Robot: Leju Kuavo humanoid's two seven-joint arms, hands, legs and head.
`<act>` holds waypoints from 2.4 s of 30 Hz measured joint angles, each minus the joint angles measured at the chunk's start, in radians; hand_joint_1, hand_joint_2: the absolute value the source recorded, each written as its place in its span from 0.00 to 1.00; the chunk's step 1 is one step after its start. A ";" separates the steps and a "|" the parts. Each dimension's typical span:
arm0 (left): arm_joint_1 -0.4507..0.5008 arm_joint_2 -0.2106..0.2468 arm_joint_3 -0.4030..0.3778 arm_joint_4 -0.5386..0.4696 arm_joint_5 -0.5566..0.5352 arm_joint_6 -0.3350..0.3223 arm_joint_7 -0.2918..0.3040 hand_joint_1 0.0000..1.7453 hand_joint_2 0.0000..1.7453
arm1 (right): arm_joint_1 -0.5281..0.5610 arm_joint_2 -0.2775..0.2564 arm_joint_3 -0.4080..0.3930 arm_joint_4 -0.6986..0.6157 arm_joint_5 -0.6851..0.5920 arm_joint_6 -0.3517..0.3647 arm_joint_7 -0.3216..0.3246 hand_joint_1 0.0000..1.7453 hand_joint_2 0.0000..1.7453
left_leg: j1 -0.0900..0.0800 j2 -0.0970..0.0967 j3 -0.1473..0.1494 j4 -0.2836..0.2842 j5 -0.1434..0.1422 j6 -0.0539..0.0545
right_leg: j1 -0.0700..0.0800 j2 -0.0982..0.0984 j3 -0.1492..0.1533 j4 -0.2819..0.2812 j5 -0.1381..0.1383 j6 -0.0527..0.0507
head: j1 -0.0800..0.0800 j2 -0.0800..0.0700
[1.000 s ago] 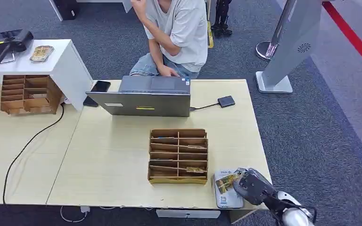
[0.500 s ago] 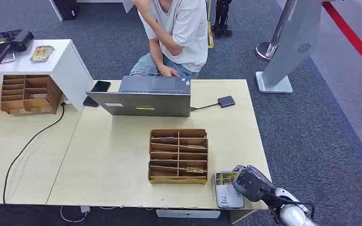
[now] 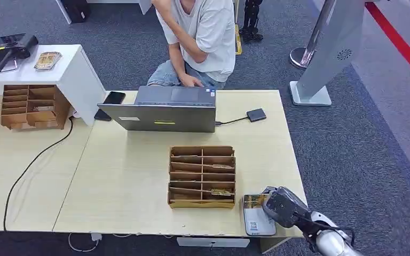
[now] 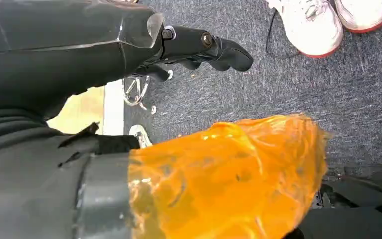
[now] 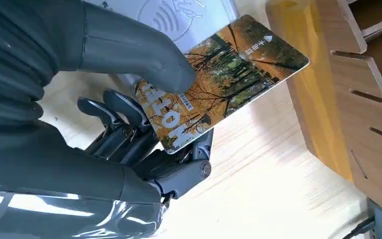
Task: Pass the card to the sensor for recognition and then transmit it.
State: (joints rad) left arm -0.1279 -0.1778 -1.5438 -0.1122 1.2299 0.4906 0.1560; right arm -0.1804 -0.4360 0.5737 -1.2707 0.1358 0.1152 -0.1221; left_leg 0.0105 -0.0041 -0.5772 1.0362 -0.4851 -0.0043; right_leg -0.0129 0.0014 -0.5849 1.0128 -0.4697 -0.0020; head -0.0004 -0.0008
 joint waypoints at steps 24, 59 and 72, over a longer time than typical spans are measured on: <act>0.000 0.000 0.000 0.000 0.009 0.001 0.000 0.00 0.00 | -0.022 0.000 0.023 0.016 0.008 -0.018 0.001 1.00 1.00 | 0.000 0.000 0.001 0.000 0.000 0.000 | 0.000 0.000 0.000 0.000 0.000 0.000 | 0.000 0.000; 0.000 -0.002 0.000 0.000 0.031 0.011 0.000 0.00 0.00 | 0.009 0.087 -0.013 -0.009 0.024 -0.180 -0.082 1.00 1.00 | 0.000 0.000 0.000 0.000 0.000 0.000 | 0.000 0.000 0.000 0.000 0.000 0.000 | 0.000 0.000; 0.000 -0.002 0.000 0.000 0.042 0.017 0.000 0.00 0.00 | 0.032 0.130 -0.049 -0.061 0.046 -0.246 -0.131 1.00 1.00 | 0.000 0.000 0.000 0.000 0.000 0.000 | 0.000 0.000 0.000 0.000 0.000 0.000 | 0.000 0.000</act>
State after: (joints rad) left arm -0.1279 -0.1797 -1.5435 -0.1122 1.2715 0.5077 0.1560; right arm -0.1484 -0.3060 0.5249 -1.3321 0.1816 -0.1308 -0.2533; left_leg 0.0106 -0.0042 -0.5771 1.0363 -0.4851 -0.0042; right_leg -0.0128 0.0014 -0.5848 1.0128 -0.4698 -0.0020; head -0.0004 -0.0008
